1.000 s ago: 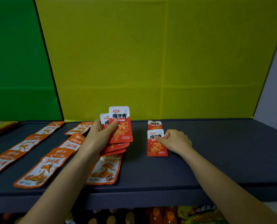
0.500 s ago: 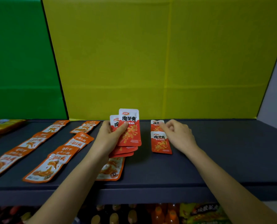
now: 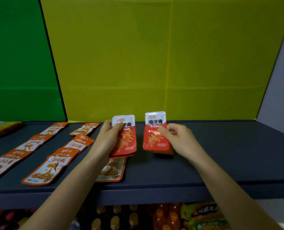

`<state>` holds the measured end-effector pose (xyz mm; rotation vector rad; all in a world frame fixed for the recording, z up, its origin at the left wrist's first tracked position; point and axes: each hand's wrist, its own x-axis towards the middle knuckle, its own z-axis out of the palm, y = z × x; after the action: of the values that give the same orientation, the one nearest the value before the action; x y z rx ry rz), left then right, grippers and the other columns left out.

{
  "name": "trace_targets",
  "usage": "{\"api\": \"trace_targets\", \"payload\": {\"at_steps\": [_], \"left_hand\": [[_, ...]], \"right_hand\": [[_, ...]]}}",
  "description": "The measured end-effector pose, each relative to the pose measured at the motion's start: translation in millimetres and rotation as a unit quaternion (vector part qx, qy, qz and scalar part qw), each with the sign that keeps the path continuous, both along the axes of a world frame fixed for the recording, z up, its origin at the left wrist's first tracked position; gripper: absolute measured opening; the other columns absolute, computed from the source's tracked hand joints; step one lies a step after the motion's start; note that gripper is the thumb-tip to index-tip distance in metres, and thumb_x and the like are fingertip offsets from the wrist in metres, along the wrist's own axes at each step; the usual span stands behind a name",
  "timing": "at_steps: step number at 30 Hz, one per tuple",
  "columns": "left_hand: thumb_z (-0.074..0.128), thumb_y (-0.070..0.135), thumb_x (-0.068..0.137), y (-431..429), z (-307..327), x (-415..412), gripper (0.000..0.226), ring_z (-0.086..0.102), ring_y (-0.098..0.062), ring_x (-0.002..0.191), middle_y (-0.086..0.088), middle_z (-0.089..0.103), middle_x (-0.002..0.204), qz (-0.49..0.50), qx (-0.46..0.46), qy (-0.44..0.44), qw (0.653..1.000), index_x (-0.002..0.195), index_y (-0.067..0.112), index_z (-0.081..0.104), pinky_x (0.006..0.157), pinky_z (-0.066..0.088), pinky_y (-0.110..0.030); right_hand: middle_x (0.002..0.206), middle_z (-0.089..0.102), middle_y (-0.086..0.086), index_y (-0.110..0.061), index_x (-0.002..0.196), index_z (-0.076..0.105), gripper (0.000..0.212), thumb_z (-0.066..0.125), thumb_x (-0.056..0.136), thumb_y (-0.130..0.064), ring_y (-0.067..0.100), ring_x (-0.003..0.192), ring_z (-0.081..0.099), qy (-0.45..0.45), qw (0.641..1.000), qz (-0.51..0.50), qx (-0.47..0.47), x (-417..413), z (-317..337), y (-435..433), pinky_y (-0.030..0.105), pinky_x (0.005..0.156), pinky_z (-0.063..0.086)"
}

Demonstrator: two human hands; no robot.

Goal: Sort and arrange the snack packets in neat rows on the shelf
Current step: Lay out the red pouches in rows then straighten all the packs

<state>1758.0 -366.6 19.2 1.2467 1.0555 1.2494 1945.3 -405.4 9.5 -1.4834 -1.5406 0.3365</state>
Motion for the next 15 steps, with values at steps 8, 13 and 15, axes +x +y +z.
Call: {"api": "trace_targets", "payload": {"at_steps": [8, 13, 15], "left_hand": [[0.054, 0.024, 0.092, 21.2, -2.4, -13.6, 0.019, 0.058, -0.015, 0.066, -0.004, 0.060, 0.083, 0.031, 0.032, -0.002, 0.999, 0.108, 0.014, 0.048, 0.058, 0.047, -0.029], [0.057, 0.025, 0.090, 25.0, -5.1, -11.2, 0.015, 0.061, -0.017, 0.070, -0.006, 0.063, 0.088, 0.012, 0.031, -0.016, 0.999, 0.101, 0.017, 0.051, 0.066, 0.050, -0.031], [0.057, 0.024, 0.090, 23.4, -5.5, -9.5, 0.015, 0.061, -0.017, 0.070, -0.005, 0.063, 0.088, -0.001, 0.030, -0.018, 0.999, 0.102, 0.017, 0.052, 0.065, 0.050, -0.031]], "right_hand": [[0.062, 0.057, 0.006, -0.006, 0.068, 0.050, 0.046, 0.051, 0.088, -0.047, 0.008, 0.059, 0.052, -0.097, 0.988, -0.006, -0.118, 16.2, -35.5, -38.7, 0.029, 0.062, 0.040], [0.060, 0.053, -0.008, -0.014, 0.070, 0.050, 0.042, 0.048, 0.089, -0.051, 0.001, 0.060, 0.053, -0.162, 0.977, -0.048, -0.133, 13.2, -39.2, -43.4, 0.019, 0.058, 0.040], [0.064, 0.051, -0.009, -0.019, 0.066, 0.046, 0.041, 0.047, 0.089, -0.053, 0.003, 0.066, 0.052, -0.187, 0.971, -0.067, -0.134, 12.5, -39.2, -43.5, 0.020, 0.058, 0.038]]}}
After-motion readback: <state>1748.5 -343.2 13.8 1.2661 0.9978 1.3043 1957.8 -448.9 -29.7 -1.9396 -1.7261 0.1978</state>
